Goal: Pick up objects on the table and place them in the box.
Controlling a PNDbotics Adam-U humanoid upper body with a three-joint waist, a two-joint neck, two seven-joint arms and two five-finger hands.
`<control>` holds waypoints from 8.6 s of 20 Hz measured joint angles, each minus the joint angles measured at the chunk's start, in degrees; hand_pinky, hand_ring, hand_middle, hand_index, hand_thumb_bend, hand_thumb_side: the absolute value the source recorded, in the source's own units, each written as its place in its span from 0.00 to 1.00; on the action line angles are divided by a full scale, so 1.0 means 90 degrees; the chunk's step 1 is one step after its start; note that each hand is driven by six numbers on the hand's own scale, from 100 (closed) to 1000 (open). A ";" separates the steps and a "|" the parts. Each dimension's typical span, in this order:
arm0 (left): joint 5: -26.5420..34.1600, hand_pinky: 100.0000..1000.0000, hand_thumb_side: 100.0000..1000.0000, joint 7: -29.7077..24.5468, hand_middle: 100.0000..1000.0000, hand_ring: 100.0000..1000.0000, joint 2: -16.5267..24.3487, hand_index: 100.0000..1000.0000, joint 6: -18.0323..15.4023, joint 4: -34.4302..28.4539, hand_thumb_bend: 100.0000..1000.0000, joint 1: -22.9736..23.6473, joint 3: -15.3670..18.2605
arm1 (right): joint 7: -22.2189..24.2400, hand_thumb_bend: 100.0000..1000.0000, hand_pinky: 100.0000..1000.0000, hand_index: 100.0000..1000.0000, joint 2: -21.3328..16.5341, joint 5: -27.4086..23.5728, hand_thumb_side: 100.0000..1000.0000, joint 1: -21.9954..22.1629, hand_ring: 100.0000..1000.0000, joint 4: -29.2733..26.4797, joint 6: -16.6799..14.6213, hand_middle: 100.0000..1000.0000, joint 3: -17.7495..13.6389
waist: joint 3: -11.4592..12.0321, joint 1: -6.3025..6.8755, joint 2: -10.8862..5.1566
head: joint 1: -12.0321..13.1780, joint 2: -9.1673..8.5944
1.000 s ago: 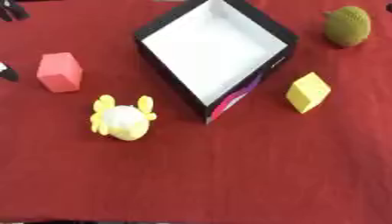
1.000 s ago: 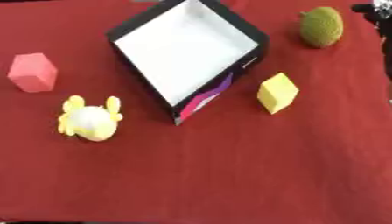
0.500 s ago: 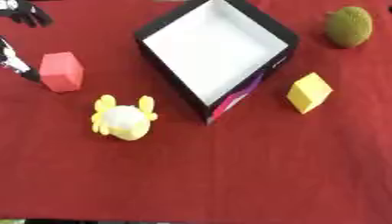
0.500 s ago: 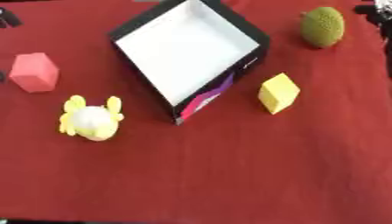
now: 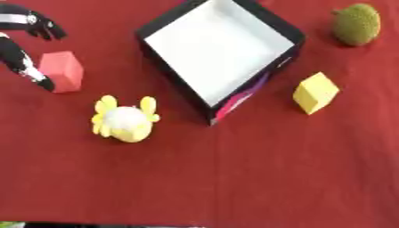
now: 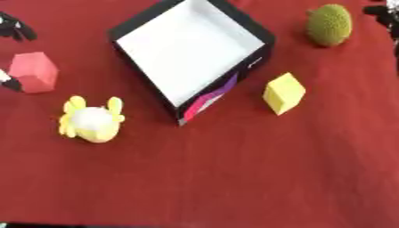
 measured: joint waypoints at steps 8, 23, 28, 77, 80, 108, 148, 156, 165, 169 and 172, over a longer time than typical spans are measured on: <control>-0.0359 0.89 0.23 0.0146 0.82 0.85 -0.0209 0.90 -0.0071 0.0384 0.80 -0.0061 0.0095 | 0.0000 0.00 0.95 0.84 0.0019 0.0000 0.72 -0.0019 0.78 0.0000 0.0000 0.75 -0.0001 | -0.0043 -0.0010 0.0072 | 0.0042 0.0000; -0.0924 0.86 0.02 0.0454 0.78 0.82 -0.0381 0.86 -0.0096 0.0660 0.57 -0.0082 0.0208 | 0.0013 0.00 0.96 0.84 0.0064 0.0000 0.74 -0.0017 0.78 0.0003 0.0013 0.75 -0.0002 | -0.0077 -0.0010 0.0164 | 0.0099 0.0000; -0.1019 0.82 0.00 0.0504 0.72 0.78 -0.0381 0.83 -0.0052 0.0691 0.37 -0.0082 0.0227 | 0.0024 0.00 0.96 0.84 0.0066 0.0000 0.74 -0.0012 0.78 0.0006 0.0025 0.75 -0.0002 | -0.0077 -0.0010 0.0164 | 0.0099 0.0000; -0.3020 0.69 0.00 0.2239 0.50 0.58 -0.3527 0.65 0.0481 0.0308 0.13 -0.1144 0.0317 | -0.0706 0.00 0.98 0.86 0.0115 -0.0291 0.82 -0.0708 0.85 -0.0042 -0.0080 0.84 -0.0158 | -0.1001 -0.0007 -0.0112 | 0.0260 -0.0075; -0.3132 0.80 0.14 0.2377 0.73 0.75 -0.3575 0.86 0.0450 0.0494 0.44 -0.1121 0.0349 | -0.0683 0.00 0.98 0.86 0.0118 -0.0289 0.82 -0.0705 0.84 -0.0043 -0.0062 0.82 -0.0157 | -0.1006 -0.0006 -0.0107 | 0.0266 -0.0105; 0.2236 0.86 0.36 0.3459 0.76 0.77 0.0314 0.89 0.2286 -0.4931 0.34 0.1088 0.0518 | -0.0545 0.00 0.97 0.86 -0.0269 -0.0116 0.71 -0.0248 0.83 -0.0138 -0.0067 0.81 -0.0197 | -0.0316 0.0117 -0.0184 | -0.0371 -0.0004; 0.4752 0.91 0.58 0.6673 0.76 0.77 -0.0293 0.89 0.2254 -0.5898 0.14 0.3692 0.1554 | 0.4822 0.15 0.86 0.85 -0.3624 0.2645 0.26 -0.1947 0.81 -0.1388 -0.0283 0.81 0.2995 | 0.0126 -0.0137 -0.0177 | -0.0844 0.0000; 0.4770 0.91 0.59 0.6637 0.76 0.77 -0.0370 0.89 0.2290 -0.5898 0.14 0.3732 0.1555 | 0.5294 0.23 0.88 0.85 -0.3478 0.2867 0.21 -0.1857 0.82 -0.1045 -0.0420 0.82 0.3212 | 0.0154 -0.0135 -0.0164 | -0.0879 0.0000; 0.4771 0.91 0.60 0.6611 0.76 0.77 -0.0386 0.89 0.2314 -0.5898 0.14 0.3757 0.1556 | 0.5364 0.22 0.88 0.86 -0.3468 0.2907 0.23 -0.1714 0.82 -0.0911 -0.0698 0.82 0.3171 | 0.0144 -0.0135 -0.0159 | -0.0883 0.0000; 0.4771 0.91 0.60 0.6589 0.76 0.77 -0.0432 0.89 0.2307 -0.5898 0.14 0.3768 0.1556 | 0.5397 0.22 0.88 0.86 -0.3450 0.2949 0.23 -0.1712 0.82 -0.0843 -0.0761 0.82 0.3174 | 0.0148 -0.0134 -0.0159 | -0.0883 0.0000; 0.4771 0.91 0.60 0.6558 0.76 0.77 -0.0434 0.88 0.2311 -0.5898 0.14 0.3803 0.1555 | 0.5392 0.23 0.88 0.86 -0.3412 0.2988 0.23 -0.1712 0.82 -0.0794 -0.0802 0.82 0.3177 | 0.0150 -0.0134 -0.0159 | -0.0883 0.0000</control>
